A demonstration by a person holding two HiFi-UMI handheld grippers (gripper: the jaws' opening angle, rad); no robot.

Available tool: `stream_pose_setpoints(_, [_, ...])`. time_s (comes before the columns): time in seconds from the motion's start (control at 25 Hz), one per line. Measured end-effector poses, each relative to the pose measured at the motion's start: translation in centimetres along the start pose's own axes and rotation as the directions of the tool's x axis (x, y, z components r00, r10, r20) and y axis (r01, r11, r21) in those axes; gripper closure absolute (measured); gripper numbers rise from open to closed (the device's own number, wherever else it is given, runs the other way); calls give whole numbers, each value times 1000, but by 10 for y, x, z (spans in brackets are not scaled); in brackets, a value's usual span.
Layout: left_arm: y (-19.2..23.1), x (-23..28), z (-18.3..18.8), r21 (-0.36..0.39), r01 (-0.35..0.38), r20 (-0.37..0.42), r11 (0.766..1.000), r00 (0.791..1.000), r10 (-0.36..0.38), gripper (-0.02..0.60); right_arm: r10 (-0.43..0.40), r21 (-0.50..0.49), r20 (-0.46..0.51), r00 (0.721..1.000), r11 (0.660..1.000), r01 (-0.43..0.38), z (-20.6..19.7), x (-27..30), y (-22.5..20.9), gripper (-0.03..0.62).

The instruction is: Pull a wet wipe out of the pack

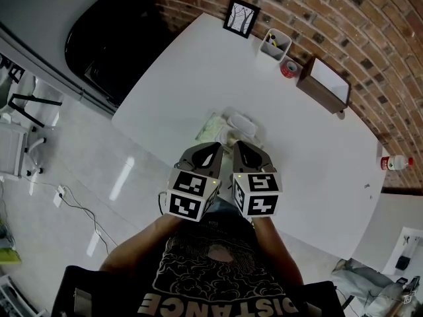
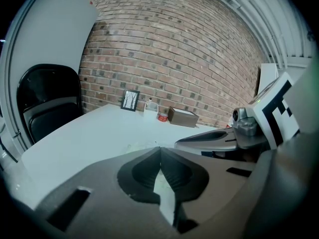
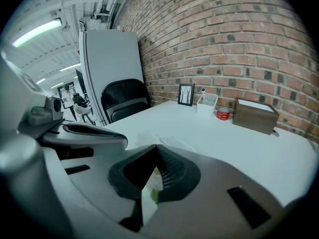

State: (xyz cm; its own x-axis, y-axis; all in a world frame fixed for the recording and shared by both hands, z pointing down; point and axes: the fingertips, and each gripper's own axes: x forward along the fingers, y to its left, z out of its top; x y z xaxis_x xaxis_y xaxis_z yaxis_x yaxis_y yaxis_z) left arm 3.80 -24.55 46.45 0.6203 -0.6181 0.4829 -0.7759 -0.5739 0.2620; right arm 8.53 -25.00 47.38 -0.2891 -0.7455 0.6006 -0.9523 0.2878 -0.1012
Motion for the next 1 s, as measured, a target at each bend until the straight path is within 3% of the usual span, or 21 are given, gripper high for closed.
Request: stream_pose_setpoints(1.0, [-19, -32, 8, 35, 27, 55, 999, 998, -28, 569, -64, -9, 111, 992, 998, 65, 19, -44, 10, 577])
